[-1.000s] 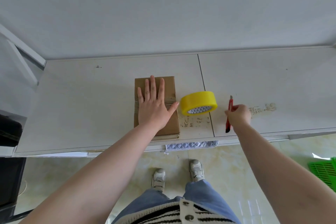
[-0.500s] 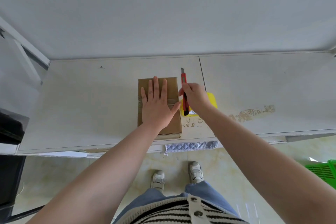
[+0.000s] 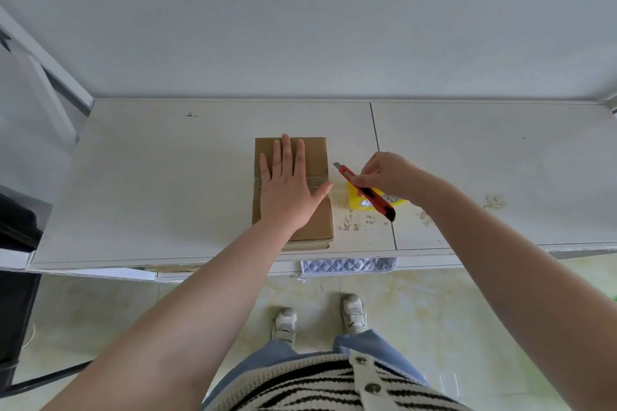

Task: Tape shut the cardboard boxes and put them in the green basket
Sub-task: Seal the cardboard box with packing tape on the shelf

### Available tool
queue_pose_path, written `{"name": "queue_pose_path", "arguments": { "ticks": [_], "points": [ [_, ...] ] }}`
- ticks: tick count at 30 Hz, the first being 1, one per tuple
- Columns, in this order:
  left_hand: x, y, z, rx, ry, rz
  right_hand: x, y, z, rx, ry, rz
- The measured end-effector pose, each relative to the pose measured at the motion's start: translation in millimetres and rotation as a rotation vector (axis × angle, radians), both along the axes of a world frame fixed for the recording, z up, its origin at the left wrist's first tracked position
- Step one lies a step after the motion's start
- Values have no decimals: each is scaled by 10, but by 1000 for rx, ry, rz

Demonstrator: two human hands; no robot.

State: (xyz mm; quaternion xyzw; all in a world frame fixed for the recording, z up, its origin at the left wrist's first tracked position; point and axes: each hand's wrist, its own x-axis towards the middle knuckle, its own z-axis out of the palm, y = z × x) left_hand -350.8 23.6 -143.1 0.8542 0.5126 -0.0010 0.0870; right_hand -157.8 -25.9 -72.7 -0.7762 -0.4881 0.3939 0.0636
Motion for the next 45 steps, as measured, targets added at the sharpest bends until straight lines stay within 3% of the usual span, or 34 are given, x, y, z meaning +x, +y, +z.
{"name": "queue_pose_path", "arguments": {
  "ticks": [11, 20, 22, 26, 28, 30, 33, 39, 42, 45],
  "points": [
    [-2, -8, 20, -18, 9, 3, -7, 21, 100, -110, -42, 176],
    [2, -14, 9, -5, 9, 6, -78, -43, -45, 38, -140, 83],
    [2, -11, 2, -6, 4, 6, -72, -82, -56, 145, -35, -48],
    [-12, -11, -3, 5, 11, -3, 118, -178, -55, 476, 508, -566],
    [-5, -5, -3, -1, 20, -4, 366, -240, -161, 552, 470, -854],
    [2, -6, -2, -5, 18, -6, 620, -364, -356, 449, 206, -976],
    [1, -4, -2, -9, 6, -9, 813, -595, -682, 211, -61, -827],
    [13, -1, 5, -11, 25, -7, 853, -668, -810, 18, -235, -645],
    [9, -3, -4, -6, 37, -6, 704, -391, -545, 212, -229, -583],
    [18, -6, -7, 6, 41, -3, 332, 34, -202, 360, -60, -156]
  ]
}}
